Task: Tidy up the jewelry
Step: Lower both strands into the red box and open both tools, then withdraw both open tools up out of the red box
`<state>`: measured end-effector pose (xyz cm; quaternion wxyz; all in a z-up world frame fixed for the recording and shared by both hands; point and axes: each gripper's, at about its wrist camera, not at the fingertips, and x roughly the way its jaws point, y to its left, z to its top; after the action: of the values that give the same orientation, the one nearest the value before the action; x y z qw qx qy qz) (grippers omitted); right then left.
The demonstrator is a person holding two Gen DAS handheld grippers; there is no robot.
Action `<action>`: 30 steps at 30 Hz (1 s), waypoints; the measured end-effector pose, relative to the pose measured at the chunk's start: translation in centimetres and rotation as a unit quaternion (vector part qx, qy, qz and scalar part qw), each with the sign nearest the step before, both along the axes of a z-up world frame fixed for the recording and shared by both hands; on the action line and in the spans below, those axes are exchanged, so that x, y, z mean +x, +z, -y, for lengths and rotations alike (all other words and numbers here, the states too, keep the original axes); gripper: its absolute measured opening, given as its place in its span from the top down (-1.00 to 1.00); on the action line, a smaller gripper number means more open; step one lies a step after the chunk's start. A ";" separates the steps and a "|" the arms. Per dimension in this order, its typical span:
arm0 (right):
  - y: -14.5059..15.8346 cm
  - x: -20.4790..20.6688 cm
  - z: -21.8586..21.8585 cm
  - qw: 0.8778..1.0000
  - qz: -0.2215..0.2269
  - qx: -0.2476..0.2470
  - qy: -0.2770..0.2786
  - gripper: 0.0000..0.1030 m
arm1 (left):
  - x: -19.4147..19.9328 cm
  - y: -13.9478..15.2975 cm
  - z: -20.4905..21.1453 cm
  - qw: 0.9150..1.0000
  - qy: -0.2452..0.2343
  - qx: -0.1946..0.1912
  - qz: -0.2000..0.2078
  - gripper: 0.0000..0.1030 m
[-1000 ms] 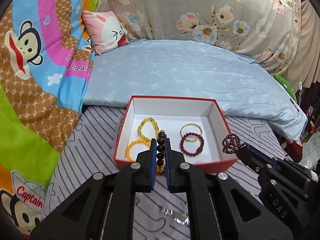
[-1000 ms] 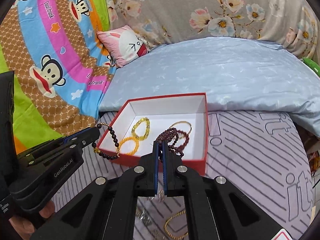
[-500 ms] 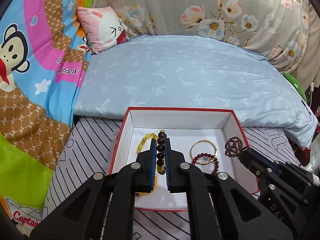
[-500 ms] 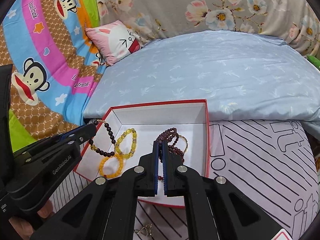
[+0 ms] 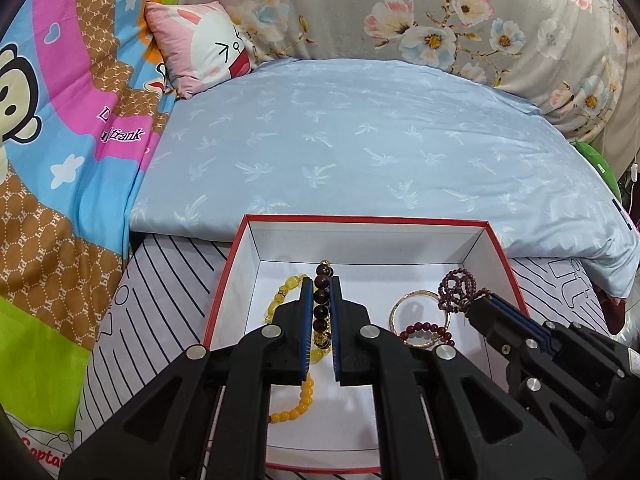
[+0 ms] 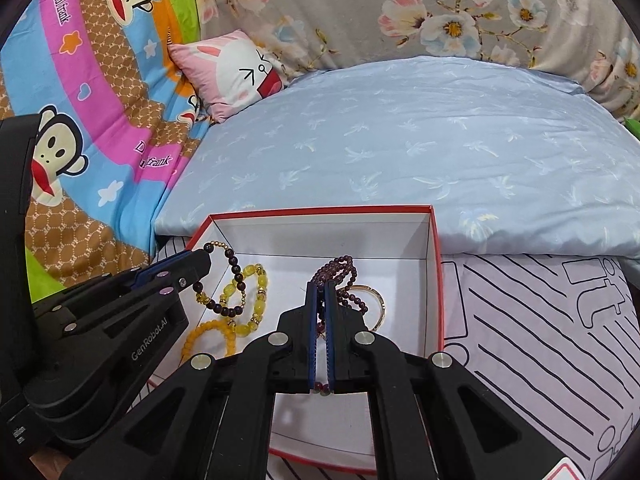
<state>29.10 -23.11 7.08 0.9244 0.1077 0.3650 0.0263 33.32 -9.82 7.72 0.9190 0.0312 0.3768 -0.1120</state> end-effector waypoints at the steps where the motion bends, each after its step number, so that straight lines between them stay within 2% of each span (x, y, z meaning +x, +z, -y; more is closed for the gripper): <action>1: -0.1 0.2 -0.1 1.000 -0.001 0.000 0.001 0.93 | 0.1 -0.1 0.0 1.000 0.001 0.000 0.000 0.85; 13: -0.9 1.0 -0.2 1.000 -0.006 -0.003 0.001 0.91 | 0.9 -0.9 0.1 1.000 0.000 -0.001 -0.006 0.85; 15: -0.8 0.8 -0.2 1.000 0.000 -0.009 -0.003 0.78 | 0.9 -0.9 0.2 1.000 0.002 -0.004 -0.004 0.77; 16: -0.7 0.7 -0.2 1.000 0.002 -0.011 -0.007 0.62 | 1.0 -1.0 0.2 1.000 0.005 -0.005 -0.006 0.65; 17: -0.6 0.6 -0.1 1.000 0.004 -0.011 -0.011 0.47 | 1.1 -1.0 0.1 1.000 0.007 -0.006 -0.009 0.42; 18: -0.5 0.5 0.1 1.000 0.006 -0.007 -0.014 0.45 | 1.1 -1.0 0.1 1.000 0.008 -0.007 -0.008 0.40; 30: 0.9 -2.1 -0.1 1.000 0.011 -0.017 -0.012 0.44 | -1.4 0.4 0.1 1.000 0.002 0.004 0.003 0.41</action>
<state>26.99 -22.98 7.98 0.9302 0.0957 0.3542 0.0098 31.90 -9.92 8.12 0.9201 0.0347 0.3747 -0.1087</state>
